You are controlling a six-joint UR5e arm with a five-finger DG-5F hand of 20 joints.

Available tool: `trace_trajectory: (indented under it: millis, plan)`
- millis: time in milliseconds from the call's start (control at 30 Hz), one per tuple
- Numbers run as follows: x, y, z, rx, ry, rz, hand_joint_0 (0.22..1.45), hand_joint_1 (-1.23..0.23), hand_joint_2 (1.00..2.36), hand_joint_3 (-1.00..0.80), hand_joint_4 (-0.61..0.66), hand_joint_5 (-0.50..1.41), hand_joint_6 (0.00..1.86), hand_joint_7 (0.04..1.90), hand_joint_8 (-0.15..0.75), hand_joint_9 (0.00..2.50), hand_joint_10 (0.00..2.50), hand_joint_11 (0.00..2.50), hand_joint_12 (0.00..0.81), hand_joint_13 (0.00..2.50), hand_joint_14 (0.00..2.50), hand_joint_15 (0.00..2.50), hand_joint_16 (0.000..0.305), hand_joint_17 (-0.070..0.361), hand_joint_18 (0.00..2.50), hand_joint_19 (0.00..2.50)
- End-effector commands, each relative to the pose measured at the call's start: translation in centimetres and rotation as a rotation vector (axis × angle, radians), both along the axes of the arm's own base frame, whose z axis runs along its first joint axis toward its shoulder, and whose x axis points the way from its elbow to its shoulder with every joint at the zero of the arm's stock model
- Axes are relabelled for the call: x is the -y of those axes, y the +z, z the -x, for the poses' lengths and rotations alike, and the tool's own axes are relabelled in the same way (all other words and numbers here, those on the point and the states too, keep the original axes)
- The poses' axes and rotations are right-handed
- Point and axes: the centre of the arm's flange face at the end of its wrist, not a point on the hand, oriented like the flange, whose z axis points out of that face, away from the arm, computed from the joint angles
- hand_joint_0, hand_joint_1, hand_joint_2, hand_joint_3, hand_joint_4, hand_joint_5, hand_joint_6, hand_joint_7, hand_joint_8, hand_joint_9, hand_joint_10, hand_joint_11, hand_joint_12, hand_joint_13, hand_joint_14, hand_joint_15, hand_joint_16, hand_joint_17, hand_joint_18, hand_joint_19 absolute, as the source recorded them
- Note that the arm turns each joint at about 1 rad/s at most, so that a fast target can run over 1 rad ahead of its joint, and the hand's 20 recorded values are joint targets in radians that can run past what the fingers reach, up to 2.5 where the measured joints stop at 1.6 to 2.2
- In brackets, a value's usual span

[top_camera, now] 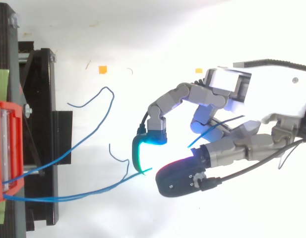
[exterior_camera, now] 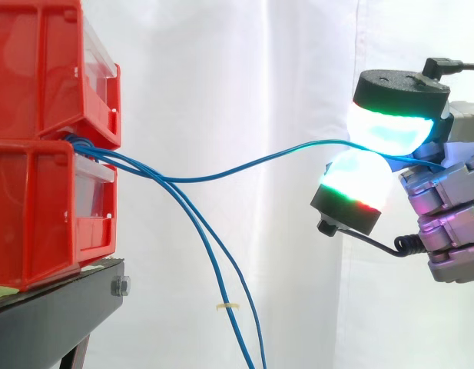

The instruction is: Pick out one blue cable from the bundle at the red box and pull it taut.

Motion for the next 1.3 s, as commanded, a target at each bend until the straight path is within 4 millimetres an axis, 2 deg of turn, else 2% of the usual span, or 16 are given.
trace_trajectory:
  millis: [0,700,1267]
  plan:
    - [-0.01,-0.03,-0.01,0.0,0.0,0.0,0.71,-0.76,1.02,-0.14,-0.04,-0.14,0.94,0.94,0.325,1.36,2.26,1.05,0.375,1.08,2.5,0.93,0.048,0.108,1.34,1.68]
    - [-0.01,-0.03,-0.01,0.0,0.0,0.0,0.72,-0.76,1.02,-0.13,-0.03,-0.14,0.93,0.97,0.343,1.37,2.21,1.12,0.391,1.1,2.5,0.94,0.05,0.112,1.34,1.69]
    - [-0.01,-0.03,-0.01,0.0,0.0,0.0,0.72,-0.76,1.02,-0.13,-0.04,-0.14,0.93,0.96,0.34,1.38,2.19,1.09,0.382,1.1,2.5,0.93,0.05,0.111,1.34,1.65]
